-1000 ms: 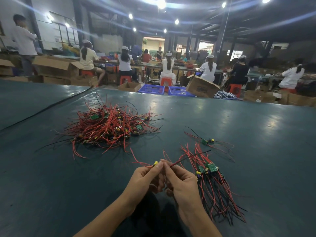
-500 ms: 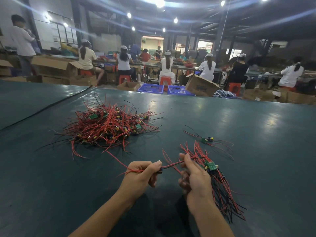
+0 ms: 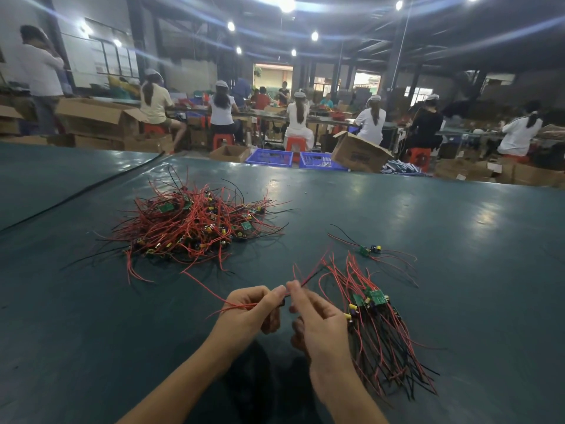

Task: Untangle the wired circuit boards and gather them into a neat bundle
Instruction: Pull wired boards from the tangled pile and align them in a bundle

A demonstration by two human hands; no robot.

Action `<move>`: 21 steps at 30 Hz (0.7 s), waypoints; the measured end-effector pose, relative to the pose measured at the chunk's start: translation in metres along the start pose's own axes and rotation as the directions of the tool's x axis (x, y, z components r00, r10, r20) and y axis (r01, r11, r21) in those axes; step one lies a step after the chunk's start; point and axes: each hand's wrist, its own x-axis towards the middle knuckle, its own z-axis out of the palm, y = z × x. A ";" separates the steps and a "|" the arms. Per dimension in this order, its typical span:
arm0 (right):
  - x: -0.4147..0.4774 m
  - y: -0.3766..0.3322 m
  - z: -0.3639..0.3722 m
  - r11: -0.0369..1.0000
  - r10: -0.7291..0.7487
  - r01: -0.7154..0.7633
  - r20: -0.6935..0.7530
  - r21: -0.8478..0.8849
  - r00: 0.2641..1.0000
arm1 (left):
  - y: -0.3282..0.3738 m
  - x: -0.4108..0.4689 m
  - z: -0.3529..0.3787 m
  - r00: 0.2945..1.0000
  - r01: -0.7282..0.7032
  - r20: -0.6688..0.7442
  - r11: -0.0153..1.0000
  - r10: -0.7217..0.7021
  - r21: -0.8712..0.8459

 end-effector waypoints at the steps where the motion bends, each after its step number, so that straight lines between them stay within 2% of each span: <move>1: -0.002 0.001 0.002 1.000 -0.014 0.014 0.012 -0.005 1.000 | 0.000 -0.001 0.001 1.000 0.004 0.027 1.000 -0.004 0.006; 4: 0.004 -0.004 -0.003 1.000 -0.003 0.004 -0.089 0.017 0.996 | 0.001 -0.002 0.001 0.998 0.029 0.053 1.000 -0.029 0.007; 7: 0.015 -0.016 -0.022 0.982 0.041 0.002 -0.221 0.188 0.974 | 0.003 0.001 -0.002 0.999 0.041 0.021 0.999 -0.041 -0.010; 9: 0.018 -0.020 -0.030 0.970 0.031 0.033 -0.256 0.242 0.966 | 0.004 0.002 -0.003 0.999 0.044 0.020 0.999 -0.044 -0.008; 15: 0.013 -0.022 -0.026 0.951 -0.121 0.168 -0.189 0.261 0.975 | 0.003 0.004 -0.005 0.980 0.135 -0.135 0.987 -0.146 -0.086; 19: 0.011 -0.021 -0.026 0.940 -0.207 0.241 -0.160 0.240 0.965 | 0.004 0.004 -0.004 0.978 0.150 -0.116 0.973 -0.171 -0.175; 21: 0.010 -0.020 -0.026 0.943 -0.240 0.257 -0.102 0.212 0.965 | 0.005 0.005 -0.004 0.969 0.163 -0.137 0.946 -0.207 -0.280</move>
